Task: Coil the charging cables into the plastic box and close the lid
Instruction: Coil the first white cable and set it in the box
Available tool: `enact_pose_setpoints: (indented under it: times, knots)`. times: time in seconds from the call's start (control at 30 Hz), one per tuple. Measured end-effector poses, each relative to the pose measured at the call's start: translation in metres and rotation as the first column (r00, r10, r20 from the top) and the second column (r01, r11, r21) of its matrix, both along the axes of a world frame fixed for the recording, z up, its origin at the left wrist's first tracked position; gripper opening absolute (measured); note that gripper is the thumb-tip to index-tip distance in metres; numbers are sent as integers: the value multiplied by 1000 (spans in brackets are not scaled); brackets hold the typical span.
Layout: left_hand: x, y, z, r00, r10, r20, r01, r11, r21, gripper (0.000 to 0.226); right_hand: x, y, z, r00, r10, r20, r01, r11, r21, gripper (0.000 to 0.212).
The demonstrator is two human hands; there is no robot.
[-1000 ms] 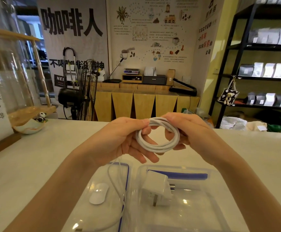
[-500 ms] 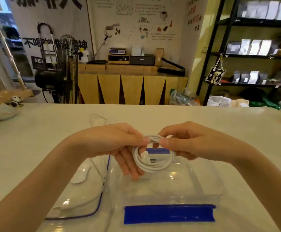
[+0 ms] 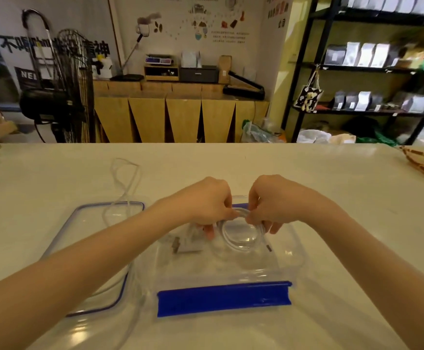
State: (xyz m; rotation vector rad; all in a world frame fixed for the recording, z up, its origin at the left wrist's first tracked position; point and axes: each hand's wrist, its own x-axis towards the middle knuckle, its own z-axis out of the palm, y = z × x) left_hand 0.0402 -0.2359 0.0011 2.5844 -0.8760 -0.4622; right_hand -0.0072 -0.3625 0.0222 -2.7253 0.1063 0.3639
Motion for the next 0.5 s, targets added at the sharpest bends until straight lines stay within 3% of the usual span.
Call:
enact_pose_setpoints:
  times: [0.13,0.27,0.5]
  knots:
    - [2,-6,-11,998,-43,45,40,997,72,23,0,6,-2,1000,22,16,-19,988,-155,22]
    - [3,-6,-13,998,-49,-26,51,995,88,22,2,14,-9,993,63,105,-20,929,-369,25]
    - [-4,0,-11,996,-19,-83,24,998,56,26,5,20,-19,983,79,163,-1,903,-430,18]
